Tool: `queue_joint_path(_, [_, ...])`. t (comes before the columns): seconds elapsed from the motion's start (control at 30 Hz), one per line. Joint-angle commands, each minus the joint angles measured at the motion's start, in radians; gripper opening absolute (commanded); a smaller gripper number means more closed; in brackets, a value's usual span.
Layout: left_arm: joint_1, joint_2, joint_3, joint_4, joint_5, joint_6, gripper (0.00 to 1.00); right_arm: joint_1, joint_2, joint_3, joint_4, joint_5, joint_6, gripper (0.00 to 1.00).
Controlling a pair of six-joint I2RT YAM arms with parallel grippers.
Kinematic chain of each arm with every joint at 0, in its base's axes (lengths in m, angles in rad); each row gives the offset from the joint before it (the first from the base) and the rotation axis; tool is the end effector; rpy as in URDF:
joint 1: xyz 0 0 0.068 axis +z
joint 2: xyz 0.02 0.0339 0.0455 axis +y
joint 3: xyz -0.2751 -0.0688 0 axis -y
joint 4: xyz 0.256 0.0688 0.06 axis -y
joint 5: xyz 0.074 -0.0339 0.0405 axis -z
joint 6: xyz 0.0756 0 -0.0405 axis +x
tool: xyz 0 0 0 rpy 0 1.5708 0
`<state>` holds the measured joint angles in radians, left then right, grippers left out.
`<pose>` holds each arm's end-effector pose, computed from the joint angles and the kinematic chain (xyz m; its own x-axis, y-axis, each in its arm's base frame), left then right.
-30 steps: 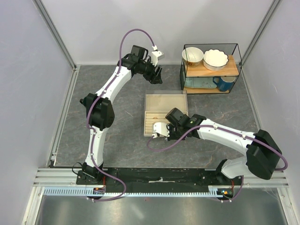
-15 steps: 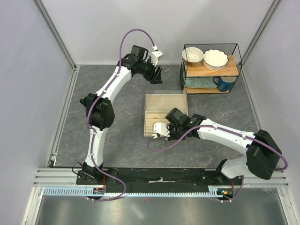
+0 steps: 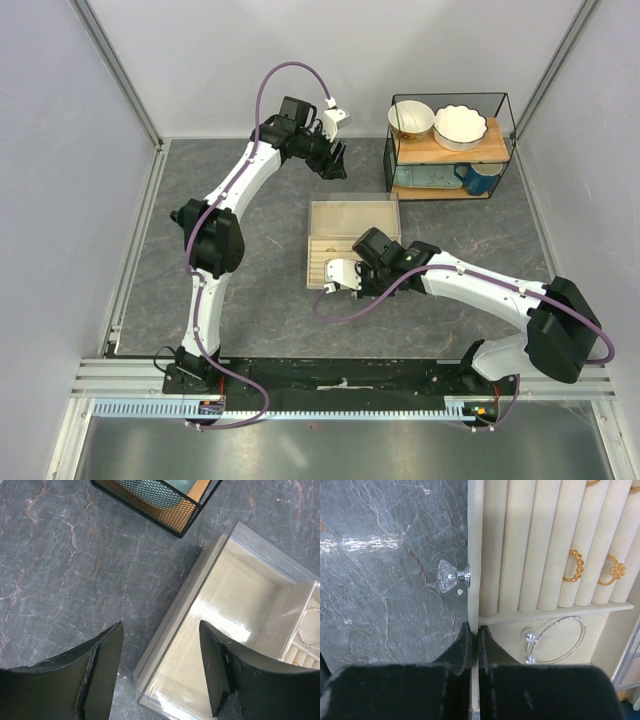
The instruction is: Organize the mixed jewelry
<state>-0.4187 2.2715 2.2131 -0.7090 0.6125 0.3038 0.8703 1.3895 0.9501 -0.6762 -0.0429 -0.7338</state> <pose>0.4887 -0.2650 0.2744 -0.3926 0.4426 -0.8062 0.8679 0.4683 -0.1656 0.1866 0.2264 0.1952 0.0897 -0.9316 -0.3523 -0.9640 0.0077 -0.2658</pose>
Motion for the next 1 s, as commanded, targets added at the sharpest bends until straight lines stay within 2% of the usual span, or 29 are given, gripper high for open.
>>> queue_joint_path(0.0, [-0.005,0.013,0.003,0.008,0.030,0.032,0.69,-0.004,-0.003,0.052,0.021,0.025,-0.015,0.00])
queue_joint_path(0.97, [-0.038,0.062,-0.026,-0.015,0.047,0.095,0.69,-0.027,0.009,0.075,0.066,0.003,-0.003,0.00])
